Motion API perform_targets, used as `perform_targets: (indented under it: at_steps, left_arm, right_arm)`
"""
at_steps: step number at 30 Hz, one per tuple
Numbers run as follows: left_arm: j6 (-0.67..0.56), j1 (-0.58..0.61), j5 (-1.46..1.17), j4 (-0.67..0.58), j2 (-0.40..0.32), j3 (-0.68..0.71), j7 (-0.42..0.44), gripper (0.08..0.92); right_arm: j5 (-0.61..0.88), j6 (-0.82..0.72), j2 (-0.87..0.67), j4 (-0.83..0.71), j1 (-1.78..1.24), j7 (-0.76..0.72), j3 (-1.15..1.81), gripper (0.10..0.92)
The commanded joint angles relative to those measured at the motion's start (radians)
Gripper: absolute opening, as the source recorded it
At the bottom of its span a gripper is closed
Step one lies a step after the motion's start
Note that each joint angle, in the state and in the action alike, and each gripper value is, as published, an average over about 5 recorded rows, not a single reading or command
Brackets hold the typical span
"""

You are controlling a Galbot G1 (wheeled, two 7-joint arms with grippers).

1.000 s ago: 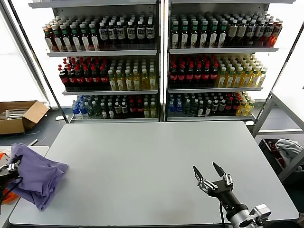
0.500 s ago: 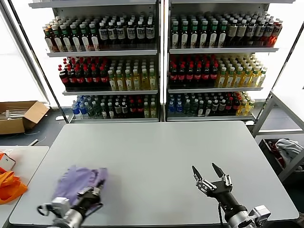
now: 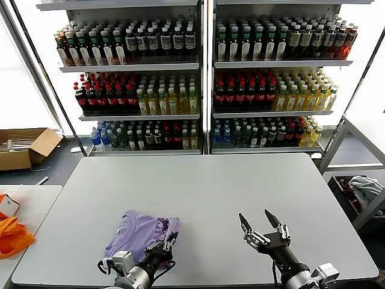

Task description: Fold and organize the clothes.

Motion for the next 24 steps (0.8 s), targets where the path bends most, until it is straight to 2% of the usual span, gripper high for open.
perform_targets:
  at_steps: [1,4,7,14,20,24]
  left_arm:
    - [-0.1,-0.147,-0.084,0.103,-0.027,0.04,-0.011,0.128]
    - [-0.099,-0.168,-0.106,0.12,-0.041,0.037,-0.018,0.144]
    - [-0.096,-0.166,-0.114,0.121,-0.047,0.016,0.0,0.209]
    - [-0.081,-0.077,-0.182,-0.001,-0.021,-0.122,0.123,0.408]
    - [-0.072,-0.045,-0.17,-0.04,-0.006,-0.267,0.165,0.581]
    - [-0.07,-0.004,-0.083,-0.075,0.002,-0.359,0.24,0.703]
  right_arm:
    - [-0.009,-0.009,-0.009,-0.003,0.016,0.002,-0.023,0.823]
    - [-0.015,-0.014,-0.017,-0.009,0.03,0.004,-0.037,0.823]
    - [-0.02,-0.027,-0.026,-0.014,0.044,0.013,-0.057,0.823]
    - [-0.003,-0.071,-0.068,-0.031,0.098,0.093,-0.108,0.823]
    - [0.011,-0.102,-0.099,-0.029,0.11,0.091,-0.109,0.823]
    - [0.022,-0.121,-0.122,-0.02,0.085,0.084,-0.079,0.823]
